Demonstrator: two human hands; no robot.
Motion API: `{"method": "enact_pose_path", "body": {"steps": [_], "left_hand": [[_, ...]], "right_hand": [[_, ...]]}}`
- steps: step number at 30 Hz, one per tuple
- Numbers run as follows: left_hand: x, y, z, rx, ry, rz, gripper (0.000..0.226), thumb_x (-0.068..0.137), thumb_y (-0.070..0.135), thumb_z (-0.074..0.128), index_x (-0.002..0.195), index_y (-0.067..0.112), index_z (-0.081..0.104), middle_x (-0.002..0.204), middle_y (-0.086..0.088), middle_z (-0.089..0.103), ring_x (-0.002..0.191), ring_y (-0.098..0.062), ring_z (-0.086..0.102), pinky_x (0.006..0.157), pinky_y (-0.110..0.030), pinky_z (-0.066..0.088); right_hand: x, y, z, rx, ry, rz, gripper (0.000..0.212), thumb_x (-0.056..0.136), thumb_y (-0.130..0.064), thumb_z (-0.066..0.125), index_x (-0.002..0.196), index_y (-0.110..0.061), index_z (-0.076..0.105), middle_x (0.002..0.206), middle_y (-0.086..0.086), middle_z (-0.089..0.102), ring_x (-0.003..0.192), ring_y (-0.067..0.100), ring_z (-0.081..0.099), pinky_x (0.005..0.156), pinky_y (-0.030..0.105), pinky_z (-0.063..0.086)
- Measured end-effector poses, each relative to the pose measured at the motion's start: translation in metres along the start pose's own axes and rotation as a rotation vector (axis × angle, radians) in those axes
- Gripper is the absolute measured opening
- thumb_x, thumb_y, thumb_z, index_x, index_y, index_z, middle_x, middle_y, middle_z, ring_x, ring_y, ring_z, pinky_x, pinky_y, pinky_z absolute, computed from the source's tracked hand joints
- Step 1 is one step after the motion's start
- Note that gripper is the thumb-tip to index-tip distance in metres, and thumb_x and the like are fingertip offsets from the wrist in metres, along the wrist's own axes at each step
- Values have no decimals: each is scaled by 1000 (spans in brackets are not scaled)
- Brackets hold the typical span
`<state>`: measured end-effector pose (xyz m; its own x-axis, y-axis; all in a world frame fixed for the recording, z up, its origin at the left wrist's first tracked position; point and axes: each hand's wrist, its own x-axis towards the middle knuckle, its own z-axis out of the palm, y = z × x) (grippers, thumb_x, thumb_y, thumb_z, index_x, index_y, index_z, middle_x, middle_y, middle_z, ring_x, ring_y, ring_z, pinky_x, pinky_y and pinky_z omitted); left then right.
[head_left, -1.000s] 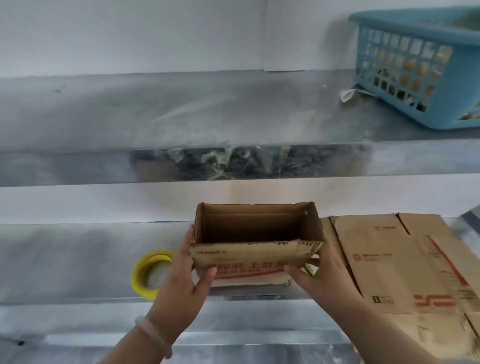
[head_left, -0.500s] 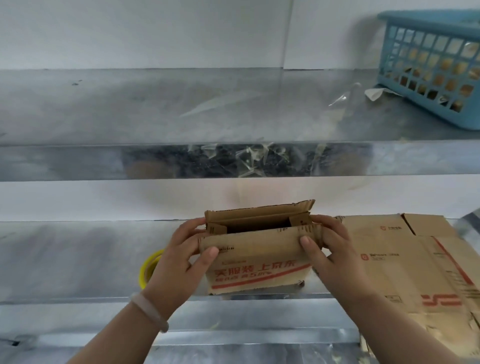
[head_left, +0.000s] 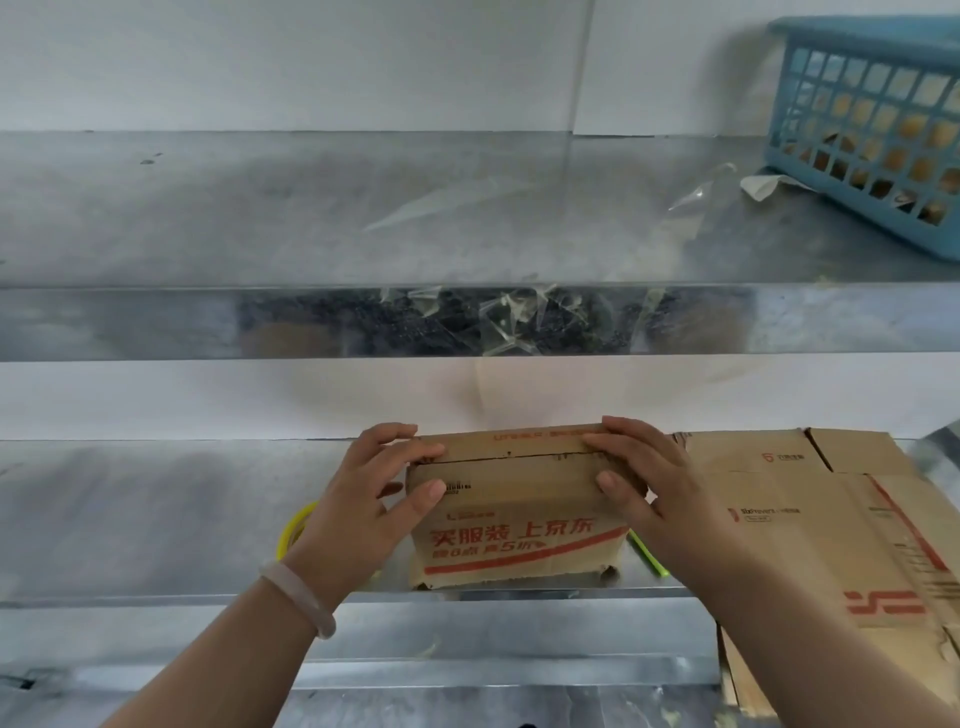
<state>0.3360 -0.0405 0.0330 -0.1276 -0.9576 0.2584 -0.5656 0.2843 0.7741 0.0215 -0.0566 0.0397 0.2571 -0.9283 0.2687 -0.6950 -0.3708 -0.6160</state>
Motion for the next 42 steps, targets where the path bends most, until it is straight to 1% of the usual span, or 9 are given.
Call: {"method": "enact_pose_path", "body": {"steps": [3, 6, 11, 18, 28, 32, 36, 39, 42], "left_hand": [[-1, -5, 7, 48, -70, -22, 39, 86, 62, 52, 118, 41, 62, 135, 25, 41, 124, 3, 42, 96, -21, 47], [0, -6, 14, 42, -38, -35, 33, 92, 50, 53, 120, 36, 63, 132, 24, 47, 123, 9, 41, 94, -5, 39], [2, -10, 16, 125, -8, 17, 39, 92, 51, 50, 120, 30, 66, 131, 27, 47, 122, 10, 42, 93, -2, 34], [1, -10, 9, 375, -127, 169, 49, 98, 55, 27, 130, 35, 57, 142, 11, 44, 127, -10, 41, 104, -29, 37], [-10, -18, 5, 293, -176, 122, 55, 92, 62, 32, 142, 39, 39, 150, 17, 29, 133, -1, 33, 105, -22, 32], [-46, -69, -20, 452, 23, -57, 49, 79, 59, 52, 116, 30, 63, 118, 11, 59, 108, -12, 55, 91, -30, 47], [-81, -125, -34, 813, -177, -4, 32, 60, 49, 77, 87, 34, 66, 91, 13, 68, 114, -19, 49, 101, -44, 38], [-76, -120, -36, 718, -106, 38, 24, 73, 46, 58, 93, 33, 63, 90, 13, 69, 106, -19, 58, 106, -37, 28], [-48, -62, -53, 302, -15, -106, 25, 78, 52, 50, 101, 42, 56, 83, 20, 63, 82, -5, 59, 79, -26, 47]], "right_hand": [[-5, 7, 11, -57, -208, 14, 59, 80, -78, 40, 136, -61, 34, 142, -44, 16, 141, 1, 24, 114, 41, 35], [-4, 10, 17, 20, -198, 43, 61, 75, -77, 46, 133, -65, 31, 145, -45, 13, 145, -2, 16, 115, 41, 35], [-3, 14, 25, -17, -131, -21, 53, 83, -75, 41, 134, -64, 30, 150, -39, 15, 148, 0, 7, 119, 46, 26], [-9, 11, 29, -462, -24, -194, 61, 97, -61, 31, 144, -26, 45, 151, -7, 43, 149, 19, 20, 119, 48, 23], [-11, 2, 30, -498, -135, -134, 55, 100, -57, 22, 149, -34, 33, 156, -12, 29, 149, 10, 16, 121, 40, 17], [-12, 2, 30, -468, -132, -132, 57, 100, -60, 17, 148, -34, 32, 156, -11, 32, 148, 10, 18, 120, 41, 19], [-12, 2, 33, -434, -122, -120, 56, 99, -60, 21, 147, -34, 35, 156, -11, 33, 148, 12, 21, 117, 47, 29], [-11, 2, 32, -434, -116, -121, 56, 99, -59, 23, 146, -33, 38, 154, -10, 36, 147, 13, 24, 115, 50, 32], [-12, 0, 31, -447, -120, -118, 57, 99, -60, 20, 146, -34, 38, 154, -11, 36, 147, 12, 23, 116, 48, 30]]}}
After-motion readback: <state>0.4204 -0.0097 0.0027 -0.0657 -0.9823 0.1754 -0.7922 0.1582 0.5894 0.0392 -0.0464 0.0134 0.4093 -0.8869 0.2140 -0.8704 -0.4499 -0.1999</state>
